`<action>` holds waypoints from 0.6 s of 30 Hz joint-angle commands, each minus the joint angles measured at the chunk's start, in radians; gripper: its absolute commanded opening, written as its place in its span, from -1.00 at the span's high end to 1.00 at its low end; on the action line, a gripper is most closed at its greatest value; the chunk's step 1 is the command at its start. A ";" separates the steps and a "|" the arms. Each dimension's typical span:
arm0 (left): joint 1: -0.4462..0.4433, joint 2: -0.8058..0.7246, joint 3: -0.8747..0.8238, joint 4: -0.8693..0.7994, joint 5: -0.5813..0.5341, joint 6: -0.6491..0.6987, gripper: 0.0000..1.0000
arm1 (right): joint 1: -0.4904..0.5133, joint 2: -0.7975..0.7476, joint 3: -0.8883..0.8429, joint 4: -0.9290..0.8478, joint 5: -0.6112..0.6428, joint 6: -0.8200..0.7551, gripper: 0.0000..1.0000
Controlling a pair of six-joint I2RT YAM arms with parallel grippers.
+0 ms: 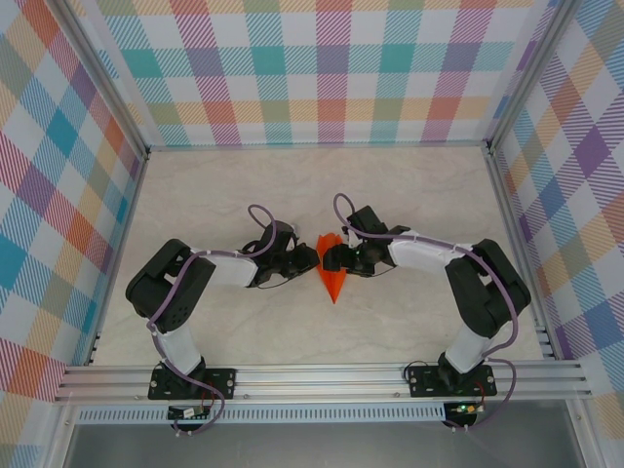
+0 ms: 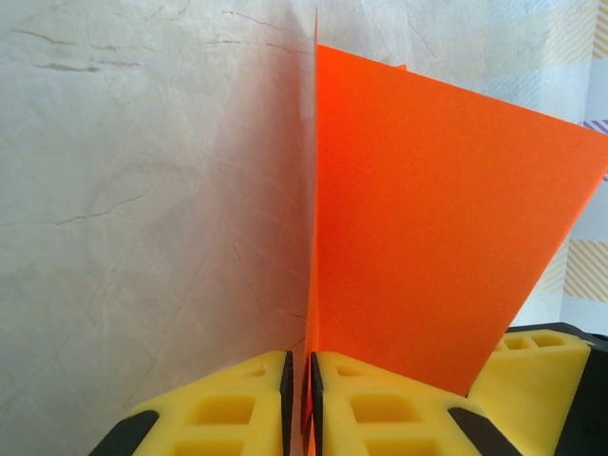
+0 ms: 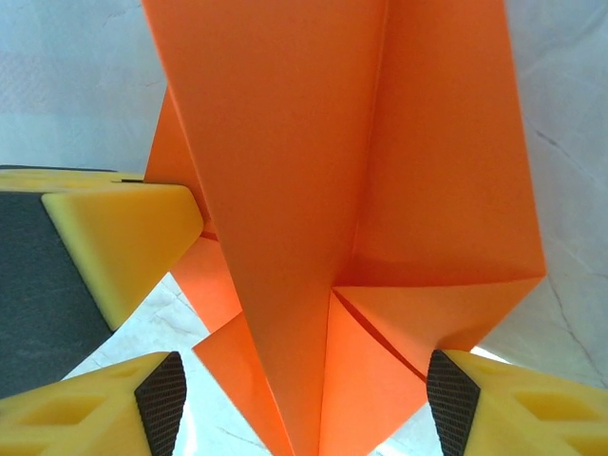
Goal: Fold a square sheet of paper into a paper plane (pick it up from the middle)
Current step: Move a paper plane to the center of the table.
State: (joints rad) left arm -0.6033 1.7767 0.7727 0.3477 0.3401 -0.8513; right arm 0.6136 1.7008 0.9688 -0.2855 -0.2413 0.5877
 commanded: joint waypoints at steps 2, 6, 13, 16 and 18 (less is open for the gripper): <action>0.010 -0.007 -0.001 -0.014 0.002 0.011 0.69 | 0.006 0.038 0.044 0.006 0.016 -0.044 -0.41; 0.010 -0.005 -0.001 -0.018 0.002 0.013 0.70 | 0.008 0.026 0.025 0.023 0.004 -0.047 -0.42; 0.010 -0.002 0.001 -0.015 0.004 0.011 0.72 | 0.009 0.015 0.013 -0.004 -0.042 -0.024 -0.37; 0.010 -0.004 0.001 -0.014 0.005 0.010 0.72 | 0.011 -0.004 -0.010 -0.005 -0.056 0.010 -0.36; 0.010 -0.002 0.001 -0.012 0.007 0.008 0.72 | 0.013 -0.021 -0.020 -0.001 -0.064 0.027 -0.35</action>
State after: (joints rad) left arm -0.6033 1.7767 0.7727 0.3428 0.3401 -0.8490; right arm 0.6174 1.7218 0.9695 -0.2783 -0.2695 0.5846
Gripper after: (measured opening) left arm 0.139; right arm 0.678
